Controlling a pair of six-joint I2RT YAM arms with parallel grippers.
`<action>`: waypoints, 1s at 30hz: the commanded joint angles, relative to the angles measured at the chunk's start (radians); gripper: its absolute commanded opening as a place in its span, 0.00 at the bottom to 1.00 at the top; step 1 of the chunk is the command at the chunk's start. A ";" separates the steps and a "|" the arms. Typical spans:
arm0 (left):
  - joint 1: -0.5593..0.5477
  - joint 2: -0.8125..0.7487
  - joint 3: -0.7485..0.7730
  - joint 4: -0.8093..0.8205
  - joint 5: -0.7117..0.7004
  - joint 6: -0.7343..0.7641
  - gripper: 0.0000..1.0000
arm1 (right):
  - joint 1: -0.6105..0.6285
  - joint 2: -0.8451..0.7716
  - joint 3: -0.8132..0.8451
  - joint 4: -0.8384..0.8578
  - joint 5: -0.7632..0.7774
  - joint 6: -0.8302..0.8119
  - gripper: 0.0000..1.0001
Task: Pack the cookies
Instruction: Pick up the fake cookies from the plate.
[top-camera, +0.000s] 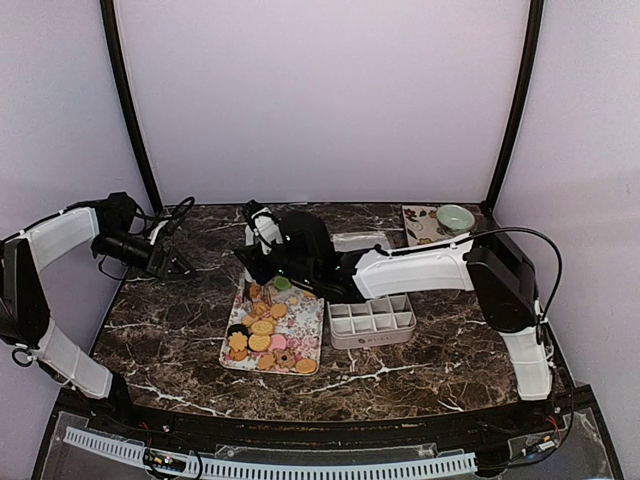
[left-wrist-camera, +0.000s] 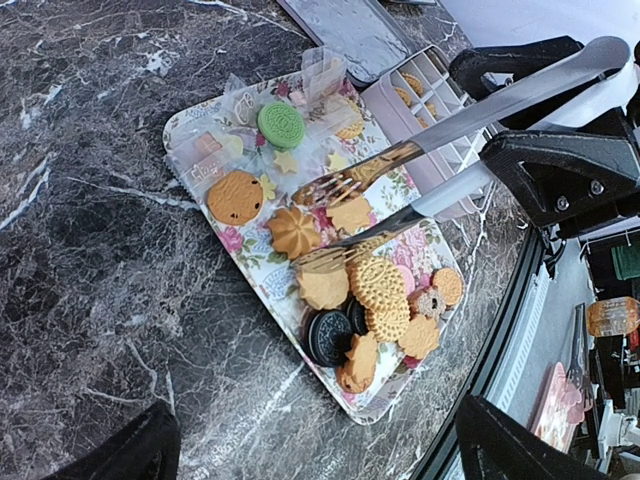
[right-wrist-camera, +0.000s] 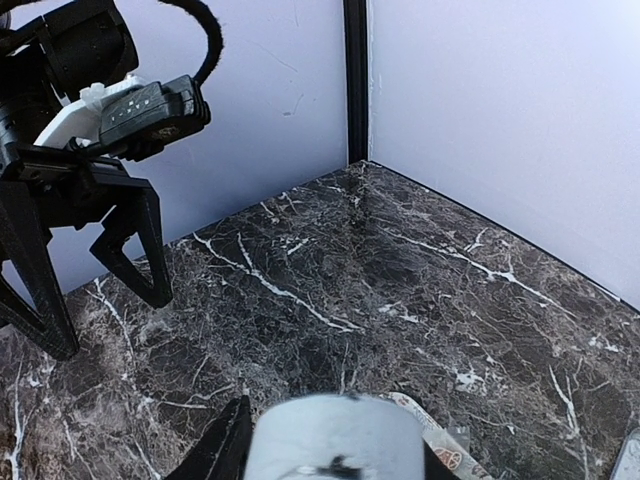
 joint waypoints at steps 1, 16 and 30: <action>0.006 -0.034 0.021 -0.032 0.021 0.000 0.99 | -0.003 0.013 0.007 -0.004 -0.034 0.065 0.38; 0.006 -0.032 0.016 -0.032 0.012 0.014 0.99 | 0.001 -0.045 0.027 -0.009 0.014 0.008 0.20; 0.006 -0.038 0.013 -0.030 0.014 0.014 0.99 | -0.006 -0.203 -0.062 0.026 0.067 -0.053 0.18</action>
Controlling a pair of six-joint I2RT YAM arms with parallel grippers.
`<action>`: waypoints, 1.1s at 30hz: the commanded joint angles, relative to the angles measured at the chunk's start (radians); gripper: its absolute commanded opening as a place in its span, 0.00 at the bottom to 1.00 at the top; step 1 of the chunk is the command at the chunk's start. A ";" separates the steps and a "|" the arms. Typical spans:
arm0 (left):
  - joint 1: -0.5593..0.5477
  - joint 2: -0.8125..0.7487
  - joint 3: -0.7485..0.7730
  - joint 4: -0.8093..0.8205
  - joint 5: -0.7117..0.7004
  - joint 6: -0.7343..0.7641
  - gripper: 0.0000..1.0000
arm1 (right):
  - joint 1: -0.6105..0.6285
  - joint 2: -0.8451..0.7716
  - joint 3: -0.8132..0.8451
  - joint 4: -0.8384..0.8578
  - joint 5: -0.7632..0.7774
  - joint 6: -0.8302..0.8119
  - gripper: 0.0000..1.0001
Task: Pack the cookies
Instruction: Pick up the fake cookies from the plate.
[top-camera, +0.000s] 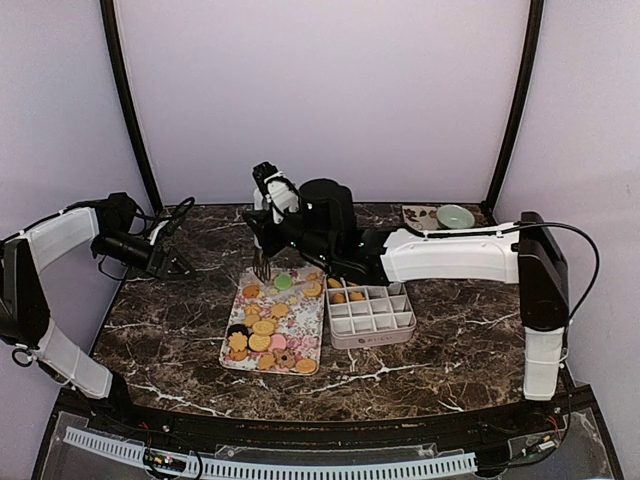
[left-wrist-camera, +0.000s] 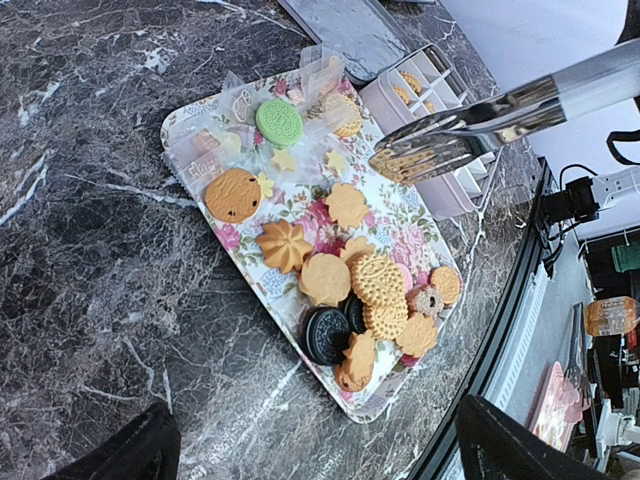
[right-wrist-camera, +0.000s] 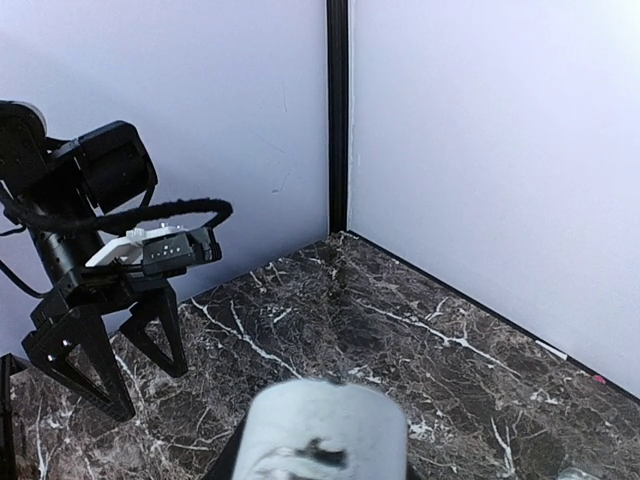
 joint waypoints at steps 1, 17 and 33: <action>0.006 -0.037 0.011 -0.020 0.015 0.012 0.99 | -0.002 -0.030 -0.039 0.059 0.014 0.005 0.20; 0.006 -0.047 0.002 -0.023 0.017 0.018 0.99 | 0.078 0.195 0.103 0.147 0.130 -0.016 0.37; 0.006 -0.050 0.008 -0.030 0.013 0.022 0.99 | 0.106 0.259 0.100 0.147 0.187 -0.035 0.41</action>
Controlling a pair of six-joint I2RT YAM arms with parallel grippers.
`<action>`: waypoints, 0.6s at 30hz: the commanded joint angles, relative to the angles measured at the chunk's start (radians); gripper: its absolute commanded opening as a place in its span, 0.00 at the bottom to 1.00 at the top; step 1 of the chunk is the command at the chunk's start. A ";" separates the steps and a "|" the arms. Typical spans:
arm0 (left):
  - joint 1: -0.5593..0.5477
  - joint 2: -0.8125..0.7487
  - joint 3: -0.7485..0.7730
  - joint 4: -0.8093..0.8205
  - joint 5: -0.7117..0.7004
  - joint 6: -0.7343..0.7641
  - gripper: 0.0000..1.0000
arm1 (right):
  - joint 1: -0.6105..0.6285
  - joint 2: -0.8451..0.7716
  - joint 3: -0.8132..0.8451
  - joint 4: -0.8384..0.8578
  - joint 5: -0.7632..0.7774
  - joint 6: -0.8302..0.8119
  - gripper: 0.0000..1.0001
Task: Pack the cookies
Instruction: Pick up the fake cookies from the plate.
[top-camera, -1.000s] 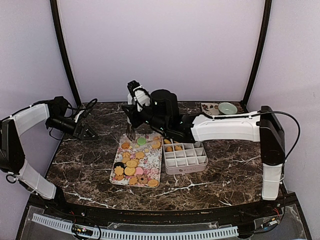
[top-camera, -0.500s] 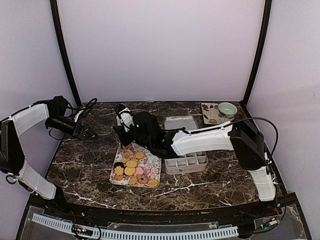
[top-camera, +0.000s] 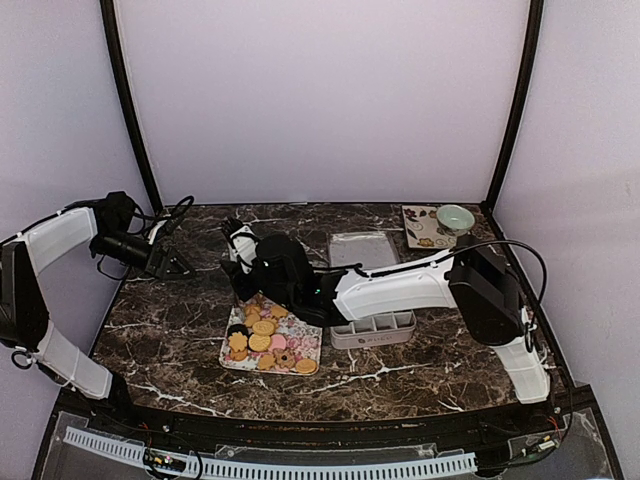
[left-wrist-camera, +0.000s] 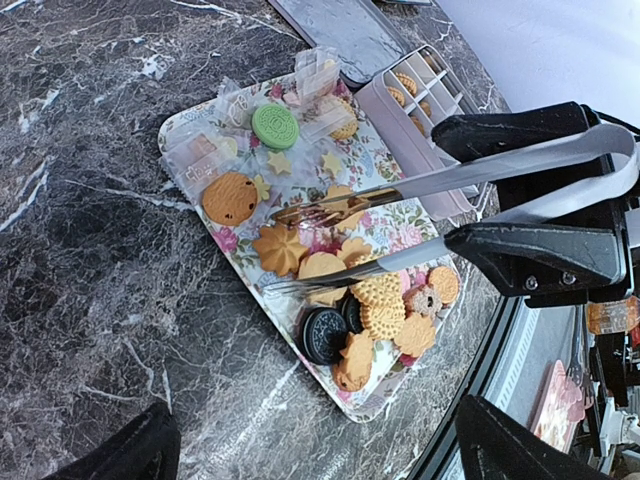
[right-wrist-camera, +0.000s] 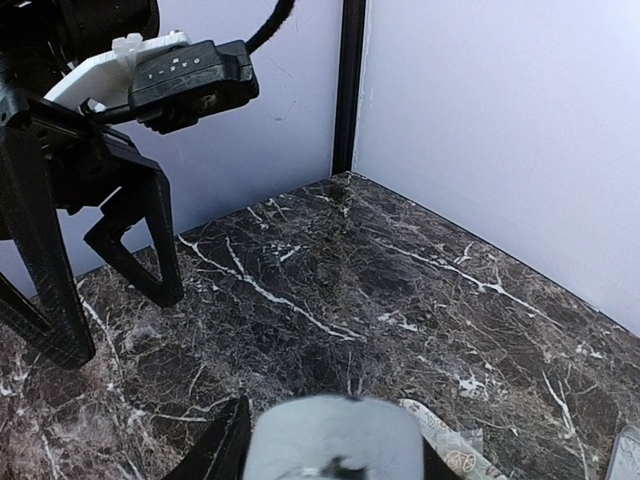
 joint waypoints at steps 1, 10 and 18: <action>0.006 -0.033 0.008 -0.026 0.008 0.017 0.99 | 0.007 0.017 0.010 0.069 0.042 -0.012 0.41; 0.006 -0.028 0.013 -0.025 0.013 0.014 0.99 | -0.003 -0.030 -0.070 0.096 0.085 -0.026 0.33; 0.006 -0.026 0.013 -0.021 0.020 0.006 0.99 | -0.007 -0.048 -0.007 0.086 0.056 -0.026 0.25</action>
